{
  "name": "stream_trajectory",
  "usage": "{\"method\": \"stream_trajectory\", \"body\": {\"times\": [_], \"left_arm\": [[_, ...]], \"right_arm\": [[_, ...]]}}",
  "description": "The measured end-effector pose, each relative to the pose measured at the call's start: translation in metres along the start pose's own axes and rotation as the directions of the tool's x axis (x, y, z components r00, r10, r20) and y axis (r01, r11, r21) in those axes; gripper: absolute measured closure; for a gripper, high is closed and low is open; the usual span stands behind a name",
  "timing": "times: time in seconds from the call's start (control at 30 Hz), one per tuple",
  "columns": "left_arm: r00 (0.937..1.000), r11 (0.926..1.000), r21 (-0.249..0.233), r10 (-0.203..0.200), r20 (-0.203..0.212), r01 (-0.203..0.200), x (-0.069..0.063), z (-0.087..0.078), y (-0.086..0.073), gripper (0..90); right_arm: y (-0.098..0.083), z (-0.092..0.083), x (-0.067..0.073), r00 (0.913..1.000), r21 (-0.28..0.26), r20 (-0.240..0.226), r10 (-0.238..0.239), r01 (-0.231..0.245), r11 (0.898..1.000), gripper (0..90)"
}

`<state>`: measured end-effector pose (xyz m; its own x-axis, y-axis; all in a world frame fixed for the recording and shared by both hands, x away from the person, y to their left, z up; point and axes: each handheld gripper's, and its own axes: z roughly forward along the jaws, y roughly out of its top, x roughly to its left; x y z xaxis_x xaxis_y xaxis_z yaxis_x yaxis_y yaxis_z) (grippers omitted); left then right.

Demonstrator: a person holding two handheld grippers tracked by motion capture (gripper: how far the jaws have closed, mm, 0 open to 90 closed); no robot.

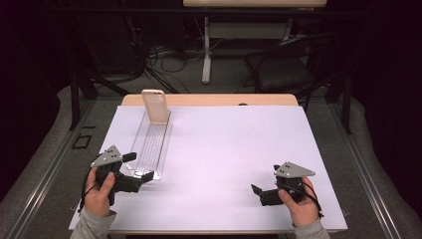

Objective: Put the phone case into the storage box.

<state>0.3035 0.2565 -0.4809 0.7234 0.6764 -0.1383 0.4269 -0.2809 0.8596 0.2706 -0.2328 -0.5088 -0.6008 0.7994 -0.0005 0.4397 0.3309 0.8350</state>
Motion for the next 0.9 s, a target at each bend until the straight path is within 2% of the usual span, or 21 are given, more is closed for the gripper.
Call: {"method": "stream_trajectory", "body": {"times": [0.27, 0.47, 0.53, 0.63, 0.9], "left_arm": [[0.9999, 1.0000, -0.003, -0.008, -0.007, 0.008, 0.004, -0.002, -0.008, 0.9], [0.9999, 0.9999, -0.016, 0.002, -0.014, -0.003, 0.007, -0.006, -0.016, 0.9], [0.9999, 0.9998, -0.021, 0.000, -0.013, 0.000, 0.006, -0.006, -0.018, 0.9], [0.9997, 0.9997, -0.019, 0.017, -0.016, -0.017, 0.005, -0.006, -0.021, 0.9], [0.9999, 0.9997, -0.022, 0.008, -0.011, -0.008, 0.004, -0.006, -0.027, 0.9]], "right_arm": [[-0.005, 0.003, -0.002, 0.9999, -0.001, 0.010, 0.006, -0.006, 1.000, 0.0], [-0.007, 0.003, -0.002, 0.9999, -0.019, 0.007, 0.012, -0.011, 1.000, 0.0], [-0.008, 0.004, -0.001, 1.0000, -0.020, 0.002, 0.006, -0.006, 1.000, 0.0], [-0.008, 0.005, 0.000, 1.0000, -0.020, 0.001, 0.003, -0.003, 1.000, 0.0], [-0.011, 0.008, 0.001, 1.0000, -0.013, -0.006, 0.001, -0.001, 1.000, 0.0]]}}
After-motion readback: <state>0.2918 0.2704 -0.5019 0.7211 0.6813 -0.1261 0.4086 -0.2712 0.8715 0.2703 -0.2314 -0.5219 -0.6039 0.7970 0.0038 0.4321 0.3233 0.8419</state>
